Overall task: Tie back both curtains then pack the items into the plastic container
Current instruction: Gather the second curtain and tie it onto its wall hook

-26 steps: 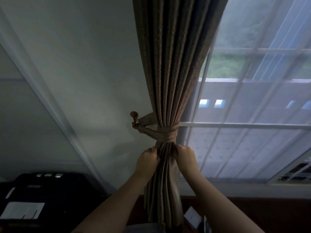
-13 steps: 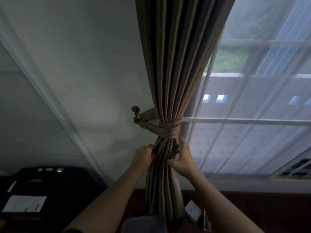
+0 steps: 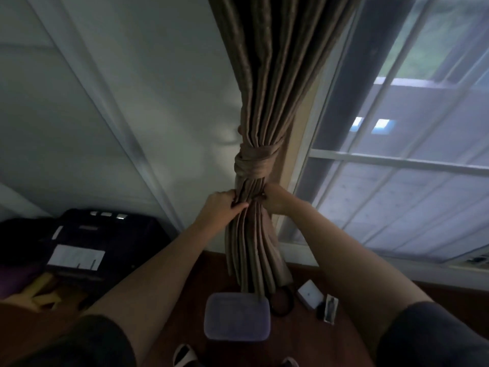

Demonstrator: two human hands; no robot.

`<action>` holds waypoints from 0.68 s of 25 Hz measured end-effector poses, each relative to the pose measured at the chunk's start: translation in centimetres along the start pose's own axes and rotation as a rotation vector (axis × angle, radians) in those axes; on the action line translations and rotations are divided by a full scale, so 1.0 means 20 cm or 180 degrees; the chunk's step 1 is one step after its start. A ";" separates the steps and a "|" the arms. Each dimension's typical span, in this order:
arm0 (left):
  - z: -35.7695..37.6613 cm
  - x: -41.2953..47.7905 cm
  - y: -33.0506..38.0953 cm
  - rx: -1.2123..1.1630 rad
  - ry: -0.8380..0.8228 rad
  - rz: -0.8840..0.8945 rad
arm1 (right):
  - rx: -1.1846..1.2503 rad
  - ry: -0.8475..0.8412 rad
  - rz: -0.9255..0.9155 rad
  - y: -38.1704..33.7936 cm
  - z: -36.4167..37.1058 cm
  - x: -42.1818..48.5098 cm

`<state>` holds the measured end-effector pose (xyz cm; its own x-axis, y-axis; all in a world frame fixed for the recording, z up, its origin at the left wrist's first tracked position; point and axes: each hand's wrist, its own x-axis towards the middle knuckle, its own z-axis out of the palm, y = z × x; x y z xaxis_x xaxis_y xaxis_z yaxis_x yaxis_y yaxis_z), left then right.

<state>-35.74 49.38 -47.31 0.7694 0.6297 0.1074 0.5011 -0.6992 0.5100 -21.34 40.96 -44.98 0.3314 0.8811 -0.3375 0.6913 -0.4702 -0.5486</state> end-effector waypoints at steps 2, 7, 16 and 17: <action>-0.01 0.00 -0.03 0.0113 0.0171 -0.0080 | -0.0004 -0.0022 -0.0035 -0.05 0.01 0.05; -0.01 0.01 -0.05 0.0226 0.0289 -0.0026 | 0.0002 0.0115 -0.0045 -0.06 0.02 0.09; 0.12 0.03 0.13 0.0058 0.0020 0.0158 | 0.0085 0.0899 0.0495 0.21 0.03 -0.07; 0.13 0.04 0.15 0.0013 -0.0009 0.0161 | 0.0161 0.0967 0.0444 0.24 0.03 -0.10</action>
<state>-32.65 46.88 -48.01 0.7949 0.5926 0.1306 0.4631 -0.7315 0.5004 -19.01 36.93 -47.43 0.6021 0.7796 -0.1726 0.5957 -0.5825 -0.5530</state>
